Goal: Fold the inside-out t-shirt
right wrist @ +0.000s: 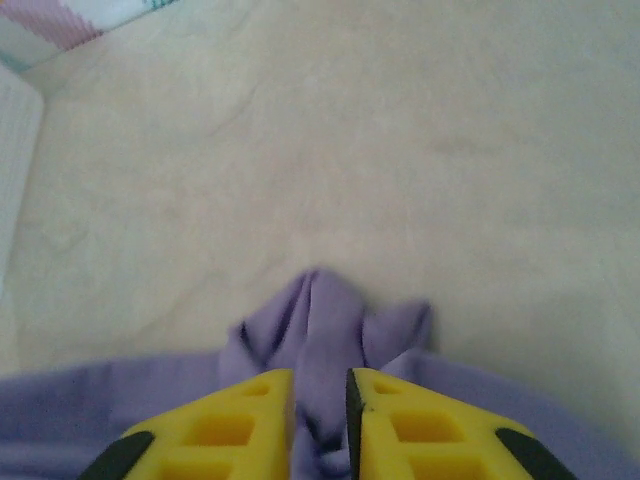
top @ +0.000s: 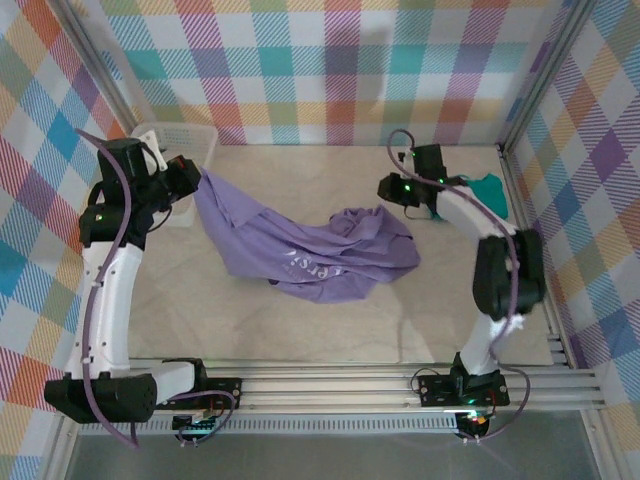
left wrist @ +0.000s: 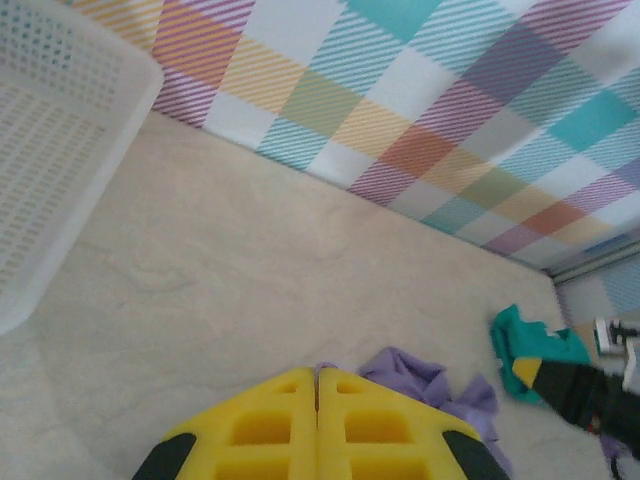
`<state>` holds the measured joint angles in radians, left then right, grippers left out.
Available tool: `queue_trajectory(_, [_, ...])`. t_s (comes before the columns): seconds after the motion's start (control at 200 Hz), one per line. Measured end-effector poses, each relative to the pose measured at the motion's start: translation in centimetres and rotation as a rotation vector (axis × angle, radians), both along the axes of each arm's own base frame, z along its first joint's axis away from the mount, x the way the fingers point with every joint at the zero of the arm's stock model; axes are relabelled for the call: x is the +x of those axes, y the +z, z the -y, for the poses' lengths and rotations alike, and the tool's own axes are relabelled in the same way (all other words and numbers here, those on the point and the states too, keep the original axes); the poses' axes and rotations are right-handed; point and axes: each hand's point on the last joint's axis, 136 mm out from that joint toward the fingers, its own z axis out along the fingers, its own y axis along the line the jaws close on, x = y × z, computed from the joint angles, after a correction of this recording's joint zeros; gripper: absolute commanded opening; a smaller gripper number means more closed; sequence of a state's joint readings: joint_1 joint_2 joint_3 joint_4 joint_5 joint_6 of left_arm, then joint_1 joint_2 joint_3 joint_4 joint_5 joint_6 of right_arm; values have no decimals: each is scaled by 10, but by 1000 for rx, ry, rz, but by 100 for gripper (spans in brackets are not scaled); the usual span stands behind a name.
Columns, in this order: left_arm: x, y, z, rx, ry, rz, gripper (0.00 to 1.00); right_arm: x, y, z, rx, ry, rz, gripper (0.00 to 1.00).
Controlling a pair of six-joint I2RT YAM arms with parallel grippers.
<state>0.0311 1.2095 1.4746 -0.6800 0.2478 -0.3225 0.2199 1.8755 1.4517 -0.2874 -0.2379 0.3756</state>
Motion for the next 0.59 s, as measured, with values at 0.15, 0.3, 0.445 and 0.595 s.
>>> queue_trajectory(0.15, [3,-13,-2,17,3,-29,0,-2,-10,0,-34,30,-13,43])
queue_trajectory(0.3, [3,-13,-1,20,-9,-25,0,-50,-25,4,-92,64,-73,55])
queue_trajectory(0.445, [5,-20,3,6,-30,-43,0,-93,-50,-11,-151,148,-139,60])
queue_trajectory(0.595, [6,-24,5,0,-39,-54,0,-110,-66,-23,-197,203,-172,62])
